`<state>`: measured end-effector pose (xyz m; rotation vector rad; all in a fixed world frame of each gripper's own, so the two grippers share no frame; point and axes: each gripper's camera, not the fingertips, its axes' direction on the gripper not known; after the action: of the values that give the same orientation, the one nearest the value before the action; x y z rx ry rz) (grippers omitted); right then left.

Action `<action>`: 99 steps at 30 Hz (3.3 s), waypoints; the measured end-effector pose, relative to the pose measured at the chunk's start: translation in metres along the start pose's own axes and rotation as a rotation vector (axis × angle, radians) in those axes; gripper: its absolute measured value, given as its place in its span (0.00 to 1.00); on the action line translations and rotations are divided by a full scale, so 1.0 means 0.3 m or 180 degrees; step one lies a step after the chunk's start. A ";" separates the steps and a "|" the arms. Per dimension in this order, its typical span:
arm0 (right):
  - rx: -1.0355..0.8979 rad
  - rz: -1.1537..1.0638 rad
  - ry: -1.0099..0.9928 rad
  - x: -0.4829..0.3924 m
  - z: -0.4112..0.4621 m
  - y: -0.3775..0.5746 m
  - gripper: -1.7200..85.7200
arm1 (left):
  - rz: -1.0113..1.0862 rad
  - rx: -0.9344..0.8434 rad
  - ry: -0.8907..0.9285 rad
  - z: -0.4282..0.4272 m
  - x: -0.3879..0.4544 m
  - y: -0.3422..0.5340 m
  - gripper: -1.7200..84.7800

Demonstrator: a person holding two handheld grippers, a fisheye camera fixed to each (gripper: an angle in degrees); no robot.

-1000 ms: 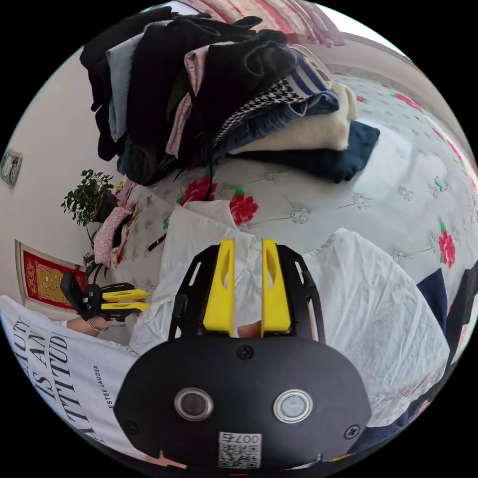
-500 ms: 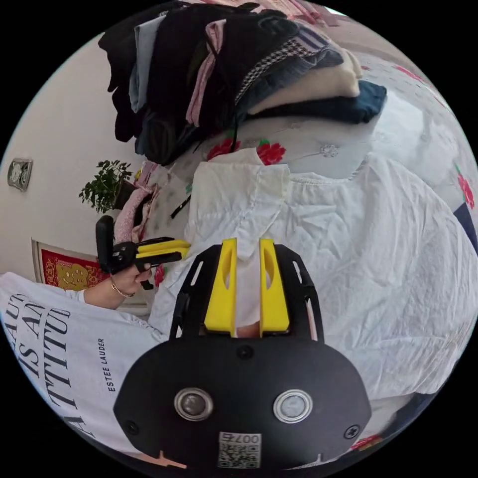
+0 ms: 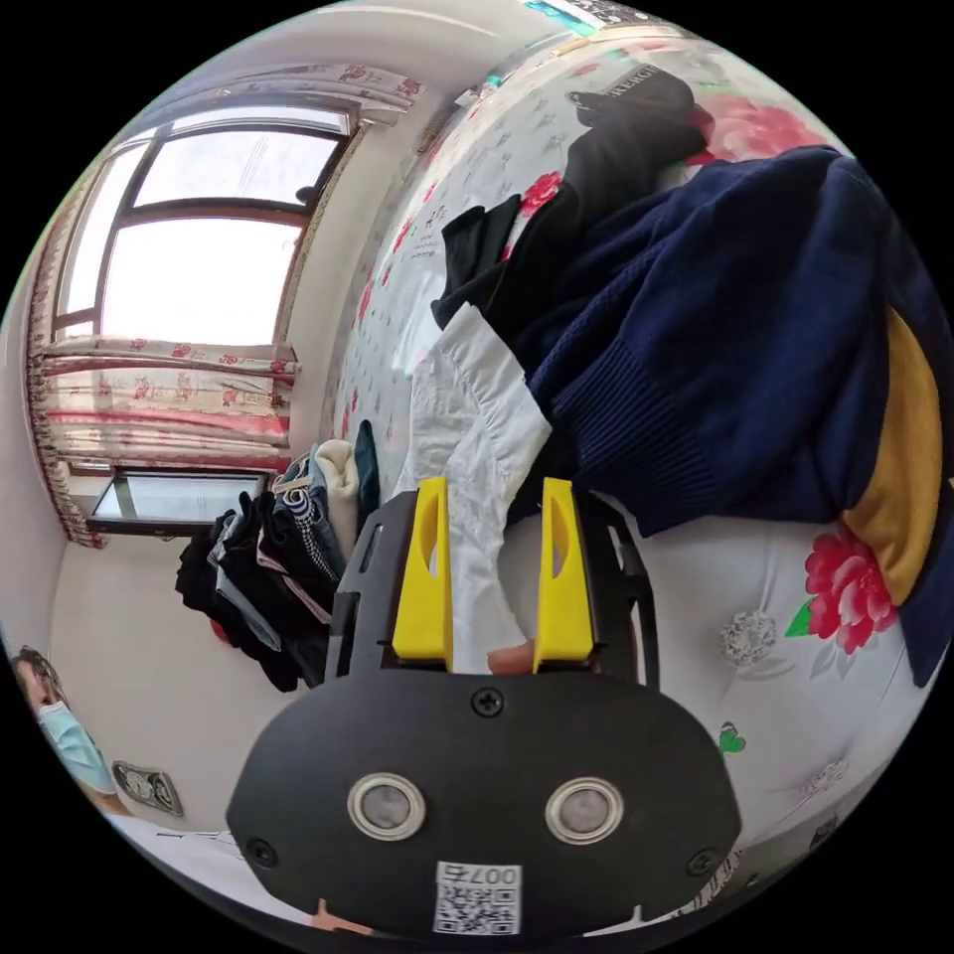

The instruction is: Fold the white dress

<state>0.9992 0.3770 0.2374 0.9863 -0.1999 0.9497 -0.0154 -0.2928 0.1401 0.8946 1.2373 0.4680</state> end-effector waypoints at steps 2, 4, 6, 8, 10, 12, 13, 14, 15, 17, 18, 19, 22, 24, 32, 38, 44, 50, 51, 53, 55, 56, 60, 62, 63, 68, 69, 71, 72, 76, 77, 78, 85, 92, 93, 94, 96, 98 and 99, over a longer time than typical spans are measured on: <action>-0.0084 0.0125 -0.0187 -0.011 0.052 0.013 0.07 | -0.0064 0.0033 -0.0003 -0.036 0.010 0.007 0.05; -0.0112 0.0208 -0.0186 -0.043 0.083 0.038 0.05 | -0.0126 0.0055 -0.0053 -0.068 0.021 0.020 0.05; -0.0051 0.0153 -0.0170 -0.104 0.091 0.071 0.04 | -0.0219 0.0076 -0.0101 -0.103 0.033 0.049 0.04; 0.0047 -0.0265 -0.0160 -0.253 0.091 0.124 0.03 | -0.0307 0.0089 -0.0075 -0.122 0.037 0.075 0.03; -0.0016 -0.0827 -0.0133 -0.421 0.111 0.177 0.02 | -0.0383 0.0093 -0.0028 -0.137 0.044 0.100 0.02; -0.0237 -0.1598 -0.0015 -0.630 0.165 0.265 0.02 | -0.0413 0.0101 -0.0009 -0.149 0.068 0.118 0.01; -0.0460 -0.2190 0.0066 -0.774 0.220 0.353 0.02 | -0.0409 0.0107 -0.0007 -0.151 0.076 0.120 0.01; -0.0733 -0.2751 0.0175 -0.905 0.290 0.465 0.02 | -0.0406 0.0109 -0.0001 -0.151 0.092 0.119 0.01; -0.0864 -0.3013 0.0245 -0.961 0.327 0.527 0.02 | -0.0412 0.0098 0.0010 -0.149 0.108 0.111 0.01; -0.1344 -0.3912 0.0544 -1.112 0.492 0.800 0.03 | -0.0417 0.0107 0.0053 -0.148 0.137 0.095 0.02; -0.1473 -0.4086 0.0615 -1.132 0.536 0.867 0.03 | -0.0410 0.0131 0.0082 -0.152 0.159 0.085 0.02; -0.1752 -0.4367 0.0748 -1.150 0.629 0.996 0.03 | -0.0402 0.0141 0.0094 -0.154 0.171 0.080 0.02; -0.2391 -0.4627 0.1110 -1.112 0.855 1.239 0.05 | -0.0341 0.0169 0.0111 -0.171 0.229 0.063 0.04; -0.2544 -0.4554 0.1257 -1.085 0.924 1.311 0.06 | -0.0296 0.0152 0.0079 -0.188 0.264 0.072 0.06; -0.2088 -0.3314 0.0736 -0.990 0.577 1.168 0.10 | -0.0168 -0.0158 -0.0058 -0.261 0.299 0.274 0.10; -0.1965 -0.2644 0.1293 -0.663 0.190 1.122 0.14 | -0.0057 -0.0461 -0.0064 -0.326 0.327 0.520 0.15; -0.2408 -0.2337 0.1246 -0.488 0.054 1.257 0.14 | 0.0202 -0.0975 -0.0399 -0.271 0.470 0.655 0.16; -0.2653 -0.2633 0.1518 -0.506 0.081 1.314 0.04 | 0.1215 -0.1498 -0.1057 -0.261 0.673 0.657 0.02; -0.2701 -0.2591 0.1442 -0.513 0.075 1.300 0.03 | 0.1221 -0.1512 -0.0773 -0.300 0.664 0.636 0.01; -0.2657 -0.2518 0.0888 -0.573 0.005 1.221 0.02 | 0.1025 -0.1282 -0.0315 -0.409 0.616 0.578 0.01; -0.2372 -0.2392 0.0532 -0.632 -0.079 1.124 0.02 | 0.0721 -0.0981 0.0090 -0.546 0.543 0.496 0.01; -0.2172 -0.2285 0.0209 -0.671 -0.143 1.050 0.02 | 0.0541 -0.0758 0.0352 -0.643 0.496 0.440 0.01; -0.1658 -0.2036 -0.0649 -0.771 -0.339 0.866 0.02 | 0.0367 -0.0092 0.1056 -0.979 0.412 0.313 0.01; -0.1539 -0.2034 -0.0851 -0.815 -0.449 0.813 0.02 | 0.0424 0.0040 0.1224 -1.104 0.403 0.310 0.01; -0.1523 -0.2038 -0.0881 -0.822 -0.477 0.807 0.02 | 0.0468 0.0111 0.1361 -1.184 0.400 0.326 0.01; -0.1525 -0.1811 -0.1270 -0.776 -0.738 0.801 0.02 | 0.0607 0.0367 0.1948 -1.467 0.357 0.462 0.01; -0.1510 -0.1762 -0.1318 -0.765 -0.767 0.797 0.02 | 0.0599 0.0441 0.2079 -1.524 0.333 0.484 0.01; -0.1346 -0.1531 -0.1535 -0.716 -0.873 0.760 0.02 | 0.0529 0.0557 0.2229 -1.587 0.285 0.487 0.01; -0.1294 -0.1462 -0.1608 -0.703 -0.892 0.747 0.02 | 0.0474 0.0614 0.2265 -1.607 0.250 0.470 0.01; -0.1230 -0.0994 -0.2056 -0.613 -0.867 0.659 0.02 | 0.0121 0.0526 0.2205 -1.538 0.148 0.364 0.01; -0.1248 -0.0883 -0.1986 -0.598 -0.828 0.639 0.02 | -0.0002 0.0499 0.2226 -1.491 0.120 0.320 0.01; -0.1256 -0.0846 -0.1950 -0.593 -0.808 0.629 0.02 | -0.0177 0.0466 0.2254 -1.438 0.088 0.273 0.01; -0.1209 -0.0902 -0.1497 -0.734 -0.492 0.378 0.02 | -0.0680 0.0488 0.2288 -1.168 0.006 -0.152 0.01; -0.0878 -0.0887 -0.0645 -0.803 -0.066 0.139 0.08 | -0.1217 0.0467 0.1653 -0.865 0.036 -0.498 0.10; -0.0901 -0.0863 -0.0589 -0.786 -0.042 0.134 0.09 | -0.1168 0.0420 0.1534 -0.830 0.046 -0.499 0.11; -0.0938 -0.0872 -0.0504 -0.752 -0.008 0.135 0.10 | -0.1121 0.0393 0.1487 -0.814 0.053 -0.493 0.11; -0.1013 -0.0958 -0.0340 -0.696 0.018 0.153 0.11 | -0.0861 0.0244 0.1353 -0.754 0.092 -0.421 0.13; -0.1084 -0.1071 -0.0146 -0.606 0.008 0.208 0.13 | -0.0652 0.0115 0.1201 -0.711 0.137 -0.324 0.14; -0.1107 -0.1084 -0.0100 -0.579 0.002 0.226 0.13 | -0.0550 0.0024 0.1103 -0.678 0.169 -0.249 0.15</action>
<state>0.8440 0.2876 0.1860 0.6857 -0.2074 0.5637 -0.2037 -0.2329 0.0375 0.7230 1.6192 0.4927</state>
